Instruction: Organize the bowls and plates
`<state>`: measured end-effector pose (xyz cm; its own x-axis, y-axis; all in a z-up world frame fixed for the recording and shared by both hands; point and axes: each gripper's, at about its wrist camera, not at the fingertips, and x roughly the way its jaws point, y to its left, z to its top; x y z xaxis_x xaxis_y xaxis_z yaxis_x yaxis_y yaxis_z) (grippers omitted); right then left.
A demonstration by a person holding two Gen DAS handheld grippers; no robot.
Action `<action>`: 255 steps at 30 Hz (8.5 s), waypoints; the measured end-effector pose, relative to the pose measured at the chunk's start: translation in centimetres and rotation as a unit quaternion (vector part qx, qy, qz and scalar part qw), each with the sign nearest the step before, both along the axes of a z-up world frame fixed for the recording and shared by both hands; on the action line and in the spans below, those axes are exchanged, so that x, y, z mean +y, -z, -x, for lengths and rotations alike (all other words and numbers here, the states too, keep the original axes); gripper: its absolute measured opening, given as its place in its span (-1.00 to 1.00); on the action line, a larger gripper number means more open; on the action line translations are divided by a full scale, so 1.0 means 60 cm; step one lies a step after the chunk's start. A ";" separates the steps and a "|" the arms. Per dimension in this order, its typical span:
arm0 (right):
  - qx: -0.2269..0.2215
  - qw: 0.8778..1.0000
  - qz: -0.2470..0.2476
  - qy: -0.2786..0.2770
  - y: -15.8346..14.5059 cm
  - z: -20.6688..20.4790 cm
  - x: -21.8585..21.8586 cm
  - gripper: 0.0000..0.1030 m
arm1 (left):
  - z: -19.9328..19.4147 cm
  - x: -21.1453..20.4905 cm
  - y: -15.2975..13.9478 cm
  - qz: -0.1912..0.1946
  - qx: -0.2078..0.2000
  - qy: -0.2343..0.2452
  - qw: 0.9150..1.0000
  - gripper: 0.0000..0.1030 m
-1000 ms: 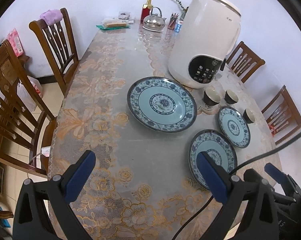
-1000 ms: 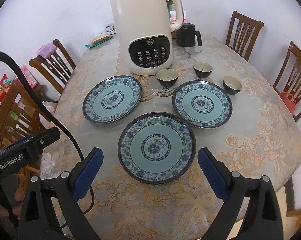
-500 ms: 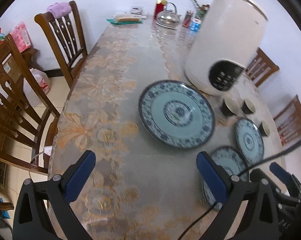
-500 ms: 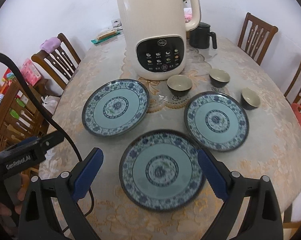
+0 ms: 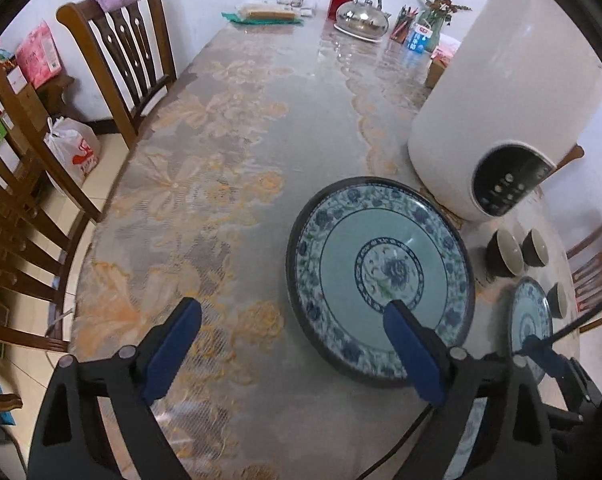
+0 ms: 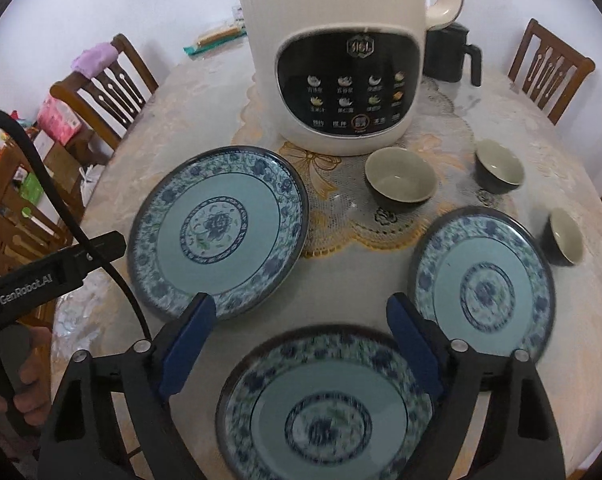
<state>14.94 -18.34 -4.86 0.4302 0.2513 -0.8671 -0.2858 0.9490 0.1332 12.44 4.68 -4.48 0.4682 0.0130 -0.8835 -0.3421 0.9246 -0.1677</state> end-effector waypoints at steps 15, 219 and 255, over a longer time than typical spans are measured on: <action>0.029 0.999 0.012 -0.015 0.060 -0.077 0.025 0.58 | -0.067 0.003 0.061 0.012 0.033 0.017 0.999 0.71; 0.075 0.994 -0.084 0.011 0.073 0.108 -0.193 -0.54 | 0.101 -0.331 0.051 -0.023 0.088 0.196 0.976 -0.05; 0.007 0.997 -0.079 0.025 -0.005 0.183 -0.154 -0.54 | 0.191 -0.285 -0.032 -0.020 0.037 0.196 0.980 -0.05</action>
<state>3.96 -27.60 -4.56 0.4338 0.3631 -0.8246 -0.2352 0.9291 0.2854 0.98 -12.42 -2.54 0.3790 -0.1197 -0.9176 0.0299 0.9927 -0.1171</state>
